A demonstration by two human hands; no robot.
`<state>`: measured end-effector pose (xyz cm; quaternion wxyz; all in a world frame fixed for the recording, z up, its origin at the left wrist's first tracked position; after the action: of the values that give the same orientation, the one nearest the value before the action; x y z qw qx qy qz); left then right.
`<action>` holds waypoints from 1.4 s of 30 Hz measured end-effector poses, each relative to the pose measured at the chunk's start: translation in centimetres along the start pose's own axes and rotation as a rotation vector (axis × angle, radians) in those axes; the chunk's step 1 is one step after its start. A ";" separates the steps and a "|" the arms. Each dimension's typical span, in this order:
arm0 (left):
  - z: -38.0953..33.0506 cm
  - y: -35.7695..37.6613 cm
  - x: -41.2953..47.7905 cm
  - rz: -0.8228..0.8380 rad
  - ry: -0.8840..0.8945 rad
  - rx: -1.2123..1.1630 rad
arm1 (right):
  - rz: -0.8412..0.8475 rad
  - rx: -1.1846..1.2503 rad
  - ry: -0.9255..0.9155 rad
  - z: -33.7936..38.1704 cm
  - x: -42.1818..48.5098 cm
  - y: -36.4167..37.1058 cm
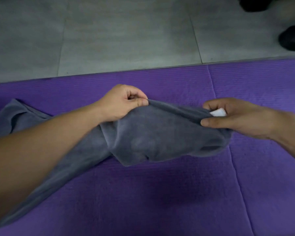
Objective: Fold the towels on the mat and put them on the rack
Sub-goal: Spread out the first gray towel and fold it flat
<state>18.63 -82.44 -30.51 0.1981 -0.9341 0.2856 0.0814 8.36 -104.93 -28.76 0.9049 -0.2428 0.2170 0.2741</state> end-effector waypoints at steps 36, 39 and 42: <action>-6.5 13.1 12.1 -0.176 0.087 0.295 | -0.846 0.043 0.341 -12.5 -6.7 -15.2; -6.9 12.6 13.0 -0.399 0.079 0.381 | -0.986 0.241 0.307 -14.4 -5.5 -15.5; -5.4 14.6 12.3 -0.395 -0.041 0.346 | -0.942 0.330 0.348 -18.1 -4.1 -13.2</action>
<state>20.71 -101.97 -33.60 0.3729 -0.9220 0.1036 0.0098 8.51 -126.36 -36.65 0.9068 -0.2101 0.2718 -0.2444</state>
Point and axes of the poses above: each hand's wrist, its own x-axis towards the middle knuckle, its own y-axis out of the palm, z = x × y, the point moved 9 cm from there along x, towards the middle knuckle, and after that the axes turned 13 degrees about -x, right-handed, at the moved point
